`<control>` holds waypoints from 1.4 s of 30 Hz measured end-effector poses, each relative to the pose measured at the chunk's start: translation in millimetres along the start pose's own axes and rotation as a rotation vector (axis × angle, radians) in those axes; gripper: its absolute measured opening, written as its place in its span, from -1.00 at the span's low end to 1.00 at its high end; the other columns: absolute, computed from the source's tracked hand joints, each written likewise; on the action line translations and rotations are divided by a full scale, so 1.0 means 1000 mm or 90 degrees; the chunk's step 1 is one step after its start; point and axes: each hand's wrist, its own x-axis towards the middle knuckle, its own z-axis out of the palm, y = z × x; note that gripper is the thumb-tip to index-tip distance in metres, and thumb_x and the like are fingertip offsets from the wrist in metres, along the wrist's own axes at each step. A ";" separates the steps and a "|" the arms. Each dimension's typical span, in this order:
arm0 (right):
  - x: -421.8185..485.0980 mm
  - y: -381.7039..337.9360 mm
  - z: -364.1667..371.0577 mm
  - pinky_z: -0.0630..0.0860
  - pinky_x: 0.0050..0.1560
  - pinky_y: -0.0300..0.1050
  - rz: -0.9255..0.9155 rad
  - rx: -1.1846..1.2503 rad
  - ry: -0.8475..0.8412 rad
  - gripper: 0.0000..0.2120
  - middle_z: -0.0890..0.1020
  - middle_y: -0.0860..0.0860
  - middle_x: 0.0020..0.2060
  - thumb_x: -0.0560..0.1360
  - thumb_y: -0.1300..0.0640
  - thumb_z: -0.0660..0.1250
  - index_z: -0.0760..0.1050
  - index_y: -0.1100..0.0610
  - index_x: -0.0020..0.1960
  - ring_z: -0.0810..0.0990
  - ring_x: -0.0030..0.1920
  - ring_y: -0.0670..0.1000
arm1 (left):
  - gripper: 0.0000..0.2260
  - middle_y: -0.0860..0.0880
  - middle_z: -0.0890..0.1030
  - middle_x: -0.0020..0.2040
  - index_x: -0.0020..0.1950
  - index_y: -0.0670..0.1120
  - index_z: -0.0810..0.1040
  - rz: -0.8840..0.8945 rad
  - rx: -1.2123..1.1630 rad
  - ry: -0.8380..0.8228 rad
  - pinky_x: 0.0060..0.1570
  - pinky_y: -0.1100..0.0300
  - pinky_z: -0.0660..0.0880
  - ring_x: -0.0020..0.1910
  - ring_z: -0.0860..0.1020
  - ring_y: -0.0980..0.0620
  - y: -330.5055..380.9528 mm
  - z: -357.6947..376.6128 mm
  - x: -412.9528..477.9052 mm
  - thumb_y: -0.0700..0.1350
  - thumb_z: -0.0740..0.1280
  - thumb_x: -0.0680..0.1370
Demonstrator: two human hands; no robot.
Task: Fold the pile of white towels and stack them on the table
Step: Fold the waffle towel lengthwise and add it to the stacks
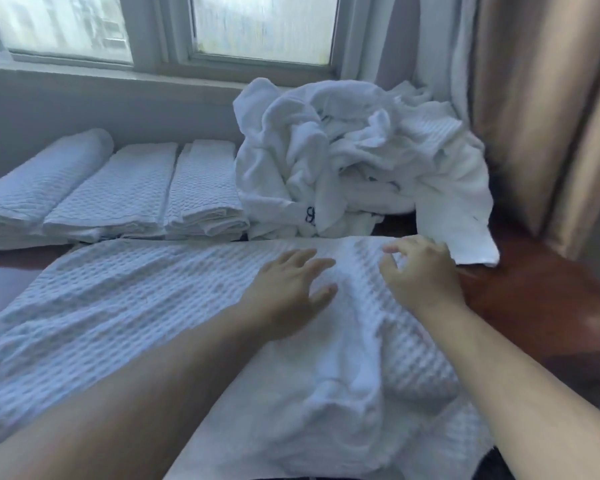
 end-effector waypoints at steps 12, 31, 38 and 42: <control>0.019 0.035 -0.021 0.62 0.02 0.03 0.416 0.649 -0.334 -0.72 0.68 0.22 0.04 0.64 0.12 0.27 0.71 0.24 0.10 0.66 0.07 0.19 | -0.23 0.05 0.05 0.65 0.55 0.25 0.12 -0.052 0.059 -0.020 0.52 -0.07 -0.09 0.61 -0.02 0.04 0.006 0.032 0.024 0.53 -0.21 0.40; 0.006 0.010 -0.027 0.63 0.14 0.05 0.201 0.288 -0.551 -0.40 0.76 0.08 -0.08 0.17 -0.36 0.60 0.73 0.06 -0.02 0.73 -0.03 0.07 | -0.14 0.11 0.03 0.65 0.58 0.21 0.18 -0.042 0.050 -0.010 0.53 -0.04 -0.03 0.61 0.01 0.06 -0.005 0.023 0.009 0.53 -0.29 0.39; -0.001 0.002 -0.027 0.58 0.02 -0.03 0.176 0.429 -0.675 -0.59 0.72 0.10 0.04 0.45 -0.06 0.55 0.63 0.18 0.16 0.69 0.00 0.14 | -0.35 0.30 0.22 0.50 0.47 0.33 0.19 0.005 0.012 0.035 0.32 0.11 0.08 0.48 0.15 0.14 -0.012 0.022 0.003 0.51 -0.19 0.45; -0.004 -0.002 -0.024 0.58 0.20 0.11 0.189 0.604 -0.667 -0.50 0.62 0.26 0.25 0.49 0.09 0.50 0.50 0.22 0.36 0.64 0.19 0.22 | -0.23 0.33 0.16 0.52 0.54 0.34 0.02 0.005 -0.011 0.049 0.38 0.08 0.09 0.49 0.15 0.14 -0.014 0.023 0.003 0.60 -0.32 0.40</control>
